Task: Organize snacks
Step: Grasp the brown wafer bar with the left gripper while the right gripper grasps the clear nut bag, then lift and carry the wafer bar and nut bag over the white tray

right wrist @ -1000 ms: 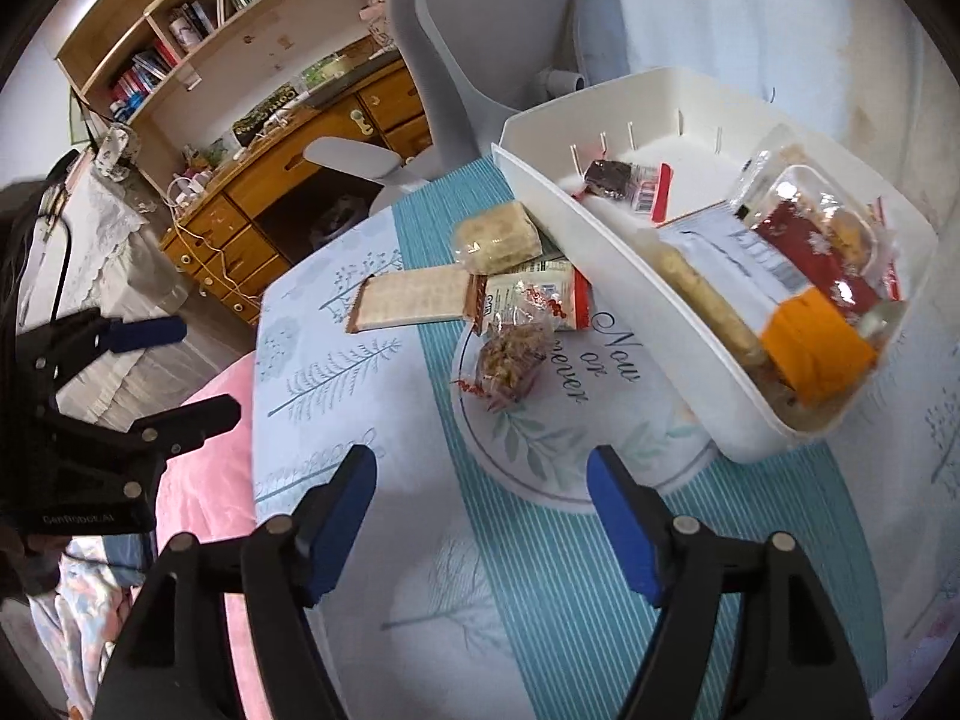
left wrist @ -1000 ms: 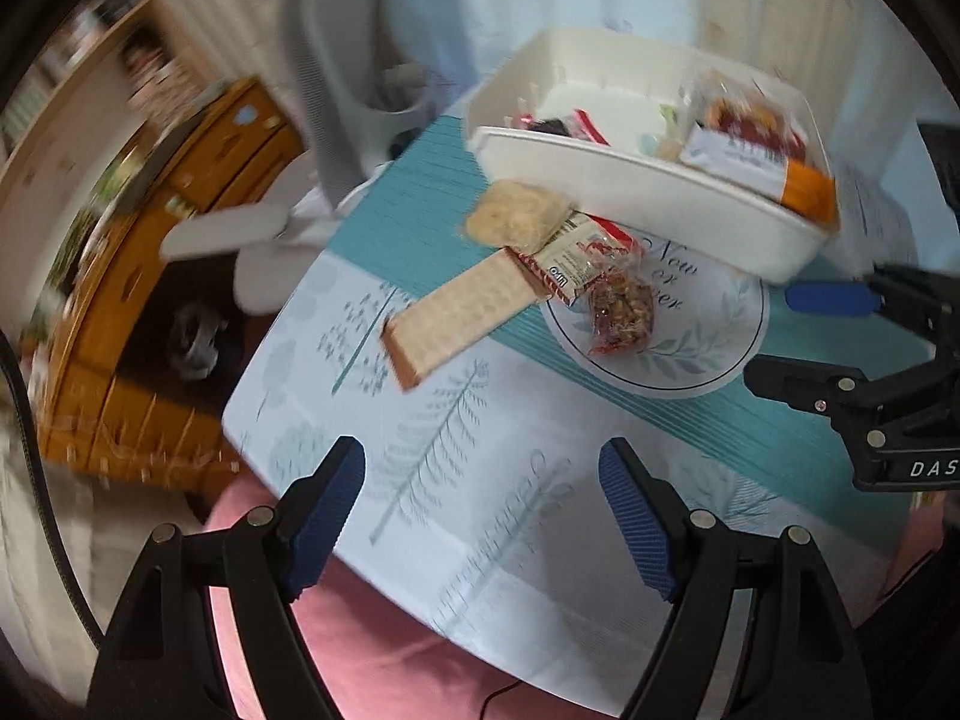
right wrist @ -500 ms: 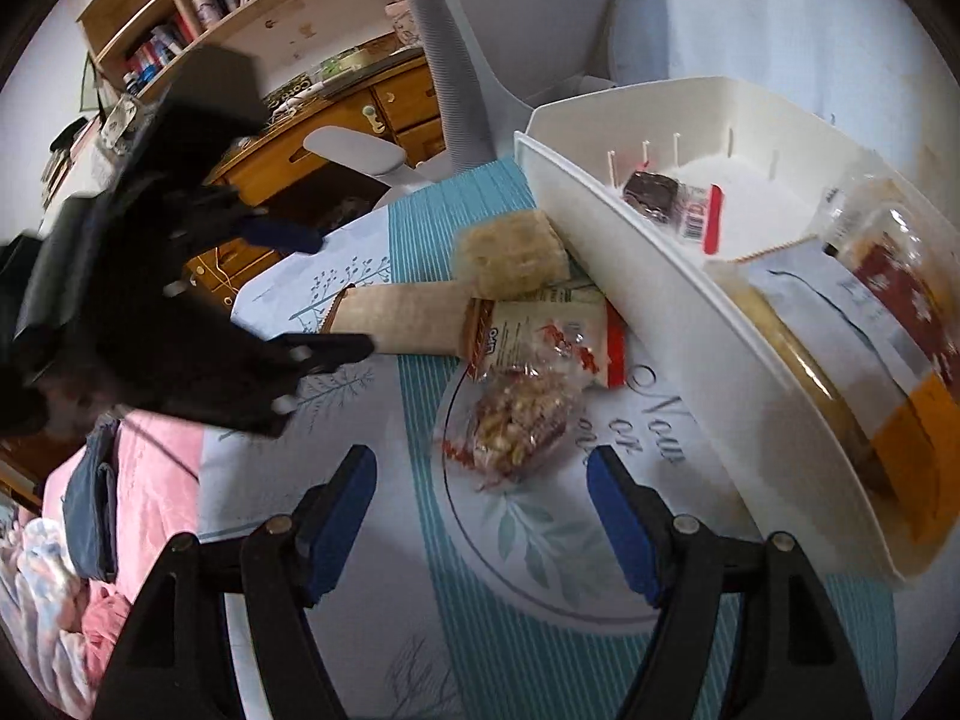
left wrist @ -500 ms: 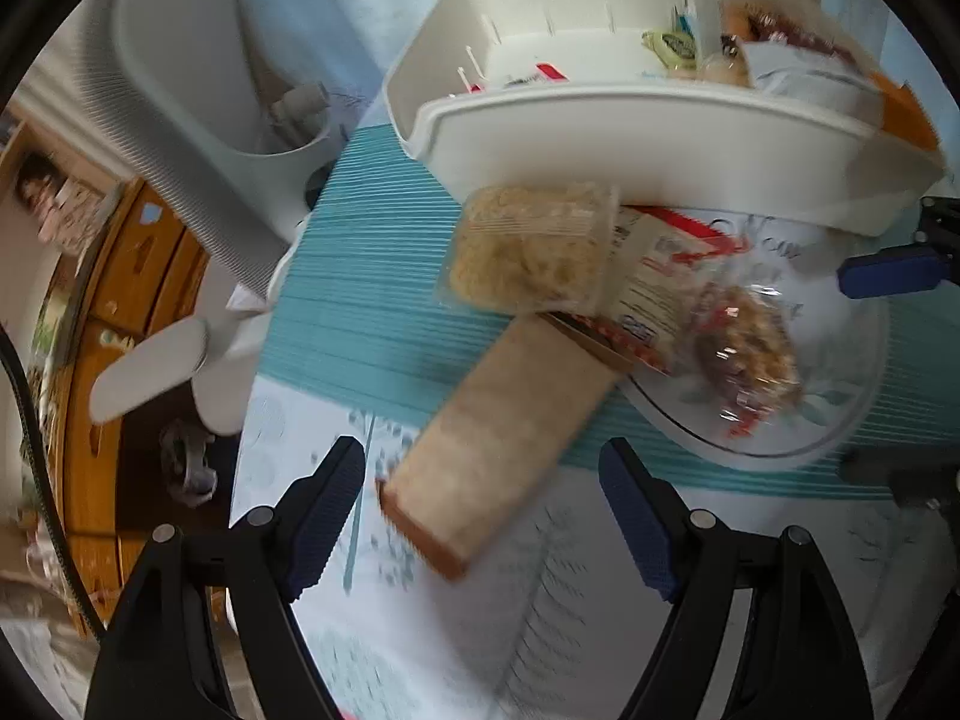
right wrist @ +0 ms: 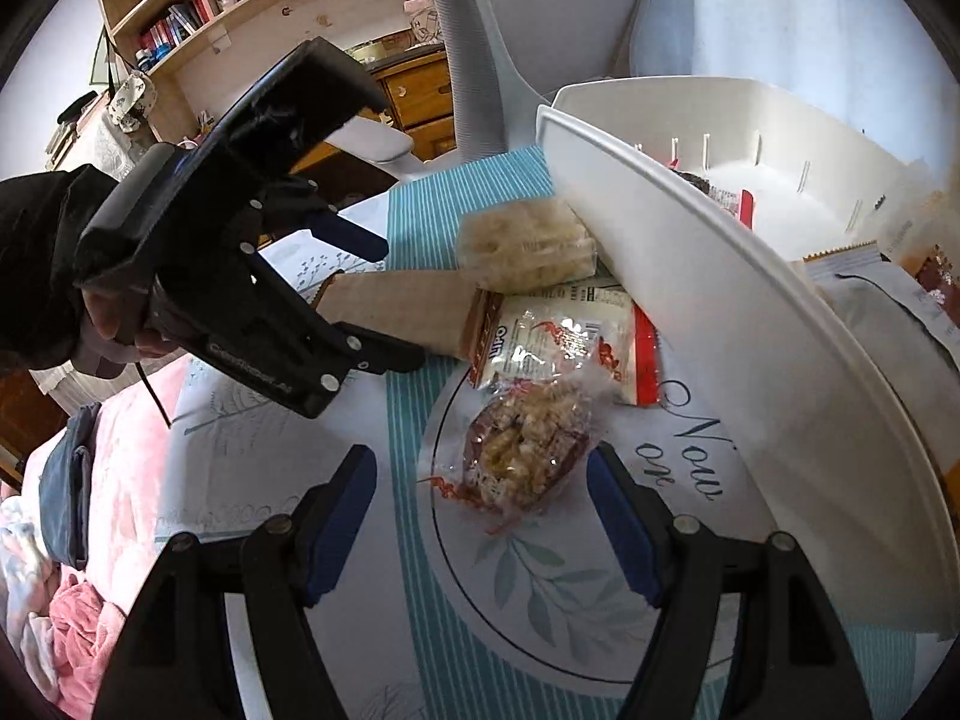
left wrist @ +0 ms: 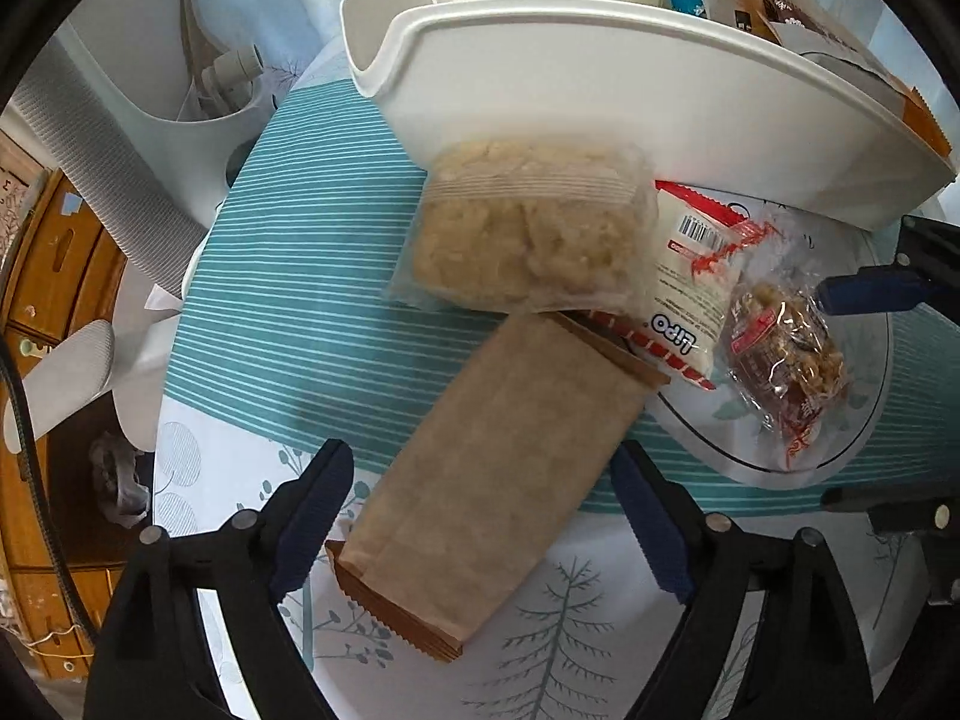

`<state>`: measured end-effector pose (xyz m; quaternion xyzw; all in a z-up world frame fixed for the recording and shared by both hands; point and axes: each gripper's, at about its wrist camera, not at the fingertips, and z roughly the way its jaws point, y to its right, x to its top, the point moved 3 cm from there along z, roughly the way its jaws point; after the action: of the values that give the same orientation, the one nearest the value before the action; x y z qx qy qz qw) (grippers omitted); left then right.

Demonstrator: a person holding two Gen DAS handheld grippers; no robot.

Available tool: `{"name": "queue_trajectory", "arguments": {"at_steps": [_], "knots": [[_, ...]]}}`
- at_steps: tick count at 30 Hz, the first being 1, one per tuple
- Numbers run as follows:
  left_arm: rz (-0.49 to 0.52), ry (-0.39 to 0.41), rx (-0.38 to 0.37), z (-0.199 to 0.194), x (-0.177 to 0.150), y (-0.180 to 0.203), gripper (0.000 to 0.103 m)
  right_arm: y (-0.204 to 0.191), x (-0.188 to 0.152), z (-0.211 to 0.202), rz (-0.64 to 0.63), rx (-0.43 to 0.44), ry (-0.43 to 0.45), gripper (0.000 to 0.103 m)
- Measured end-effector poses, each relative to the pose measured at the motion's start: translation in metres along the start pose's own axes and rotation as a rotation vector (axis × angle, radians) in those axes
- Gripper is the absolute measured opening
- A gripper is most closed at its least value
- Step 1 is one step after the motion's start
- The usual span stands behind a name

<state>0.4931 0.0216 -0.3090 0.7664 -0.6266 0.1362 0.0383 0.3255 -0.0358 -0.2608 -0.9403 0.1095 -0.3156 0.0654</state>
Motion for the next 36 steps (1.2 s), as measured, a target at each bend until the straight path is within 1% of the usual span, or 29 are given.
{"name": "queue_trajectory", "arguments": {"at_steps": [3, 6, 8, 10, 12, 13, 14, 19, 23, 26, 27, 28, 29, 32, 36], "knots": [[-0.013, 0.008, -0.031, 0.001, -0.002, -0.006, 0.088, -0.001, 0.001, 0.003, -0.020, -0.010, 0.006, 0.073], [-0.050, 0.023, -0.074, 0.005, -0.003, -0.011, 0.088, -0.001, 0.002, 0.006, -0.017, -0.011, -0.001, 0.072], [-0.074, 0.032, -0.097, 0.007, -0.003, -0.014, 0.087, 0.001, 0.001, 0.006, -0.013, -0.018, 0.001, 0.065], [-0.082, 0.047, -0.095, 0.007, -0.005, -0.014, 0.086, 0.002, 0.001, 0.007, -0.012, -0.030, 0.001, 0.059], [-0.086, 0.058, -0.094, 0.005, -0.007, -0.012, 0.082, 0.004, 0.002, 0.008, -0.011, -0.033, -0.008, 0.052], [-0.088, 0.065, -0.093, 0.004, -0.008, -0.010, 0.080, 0.007, 0.002, 0.009, -0.007, -0.033, -0.018, 0.045], [-0.095, 0.071, -0.089, 0.002, -0.009, -0.008, 0.078, 0.009, 0.002, 0.010, -0.004, -0.032, -0.026, 0.042], [-0.178, 0.096, -0.057, 0.001, -0.016, -0.006, 0.075, 0.012, 0.004, 0.009, 0.006, -0.010, -0.042, 0.040], [-0.294, 0.106, -0.020, 0.000, -0.021, -0.005, 0.075, 0.012, 0.005, 0.006, 0.015, 0.009, -0.056, 0.036], [-0.344, 0.103, -0.003, -0.004, -0.027, 0.002, 0.075, 0.013, 0.005, 0.002, 0.026, 0.017, -0.065, 0.035], [-0.366, 0.100, 0.005, -0.005, -0.029, 0.005, 0.071, 0.013, 0.005, 0.000, 0.030, 0.017, -0.070, 0.035], [-0.385, 0.101, 0.010, -0.006, -0.031, 0.009, 0.071, 0.015, 0.003, -0.002, 0.034, 0.016, -0.075, 0.035], [-0.407, 0.094, 0.017, -0.007, -0.033, 0.011, 0.069, 0.015, 0.003, -0.003, 0.038, 0.016, -0.083, 0.034], [-0.490, 0.078, 0.034, -0.009, -0.040, 0.020, 0.069, 0.017, 0.000, -0.006, 0.056, 0.023, -0.101, 0.034], [-0.595, 0.069, 0.042, -0.012, -0.048, 0.034, 0.068, 0.018, -0.002, -0.015, 0.070, 0.032, -0.104, 0.034]]}}
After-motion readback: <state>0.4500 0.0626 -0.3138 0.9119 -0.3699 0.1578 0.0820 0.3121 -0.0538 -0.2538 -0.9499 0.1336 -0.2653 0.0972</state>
